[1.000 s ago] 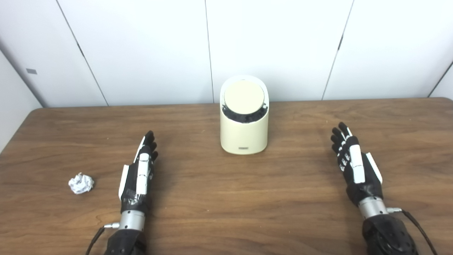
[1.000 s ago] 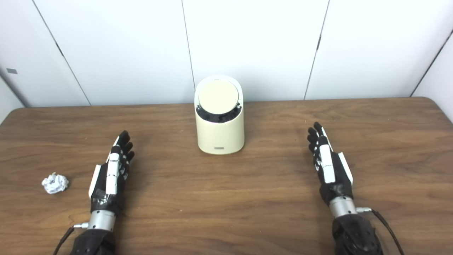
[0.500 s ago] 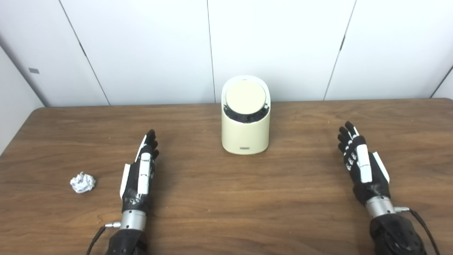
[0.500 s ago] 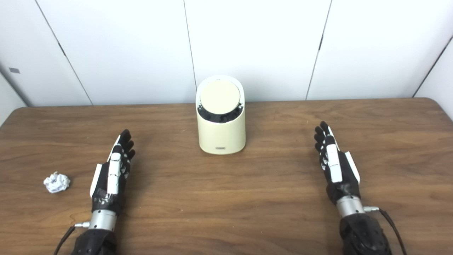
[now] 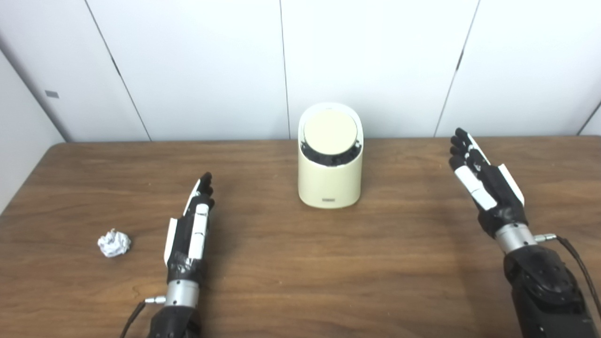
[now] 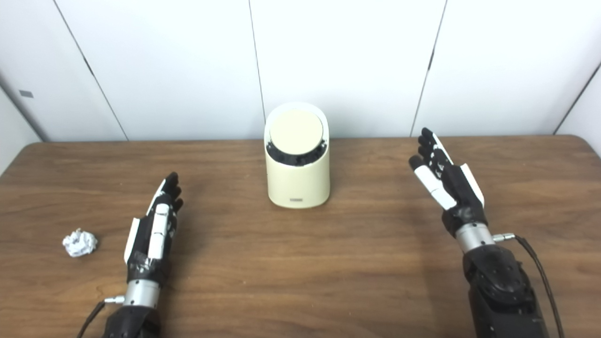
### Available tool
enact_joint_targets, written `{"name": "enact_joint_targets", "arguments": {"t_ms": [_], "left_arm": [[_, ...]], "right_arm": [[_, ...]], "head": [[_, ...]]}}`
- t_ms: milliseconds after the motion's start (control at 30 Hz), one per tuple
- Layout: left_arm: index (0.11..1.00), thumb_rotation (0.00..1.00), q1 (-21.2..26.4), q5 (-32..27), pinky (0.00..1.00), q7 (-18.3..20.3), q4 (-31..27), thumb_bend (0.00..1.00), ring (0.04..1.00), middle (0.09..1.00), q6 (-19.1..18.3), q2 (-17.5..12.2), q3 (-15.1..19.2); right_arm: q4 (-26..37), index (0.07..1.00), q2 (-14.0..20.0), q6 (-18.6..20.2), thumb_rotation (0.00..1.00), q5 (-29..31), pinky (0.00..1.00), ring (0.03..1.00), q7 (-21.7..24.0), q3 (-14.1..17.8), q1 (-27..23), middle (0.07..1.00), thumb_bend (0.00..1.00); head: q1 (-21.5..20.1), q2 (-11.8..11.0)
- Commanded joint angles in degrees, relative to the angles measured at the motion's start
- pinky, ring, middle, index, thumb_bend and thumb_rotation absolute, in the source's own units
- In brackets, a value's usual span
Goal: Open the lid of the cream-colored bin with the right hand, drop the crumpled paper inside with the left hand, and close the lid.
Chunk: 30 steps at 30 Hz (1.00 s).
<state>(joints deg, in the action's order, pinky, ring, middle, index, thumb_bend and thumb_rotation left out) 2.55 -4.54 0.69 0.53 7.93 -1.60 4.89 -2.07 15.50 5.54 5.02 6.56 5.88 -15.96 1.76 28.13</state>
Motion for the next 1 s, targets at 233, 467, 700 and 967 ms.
{"name": "enact_joint_targets", "arguments": {"t_ms": [233,467,700,967], "left_arm": [[0.977,0.85,-0.71,0.99,1.00,-0.14,3.06,0.35,1.000,1.000,2.47,1.17,-1.41],[0.971,0.86,-0.76,1.76,1.00,-0.47,3.55,0.34,1.000,1.000,3.35,1.20,-1.70],[0.973,0.83,-0.87,2.33,1.00,-0.63,3.47,0.37,1.000,1.000,2.98,1.34,-2.01],[0.976,0.82,-0.88,2.10,1.00,-0.36,3.74,0.38,1.000,1.000,2.68,1.37,-2.23]], "right_arm": [[1.36,0.932,1.18,0.42,0.51,-7.83,0.94,0.942,-1.27,-3.01,-8.59,0.934,0.76],[2.96,0.925,0.52,3.58,0.46,-12.70,0.92,0.919,-0.85,-5.19,-13.35,0.924,0.79],[1.62,0.927,0.41,4.95,0.50,-17.67,0.91,0.917,-0.93,-8.20,-18.08,0.912,0.79],[0.11,0.919,-0.38,5.34,0.49,-19.28,0.86,0.895,-0.26,-9.94,-22.32,0.903,0.82]], "head": [[0.22,-0.27],[0.31,-0.28],[0.47,-0.08],[0.45,0.01]]}}
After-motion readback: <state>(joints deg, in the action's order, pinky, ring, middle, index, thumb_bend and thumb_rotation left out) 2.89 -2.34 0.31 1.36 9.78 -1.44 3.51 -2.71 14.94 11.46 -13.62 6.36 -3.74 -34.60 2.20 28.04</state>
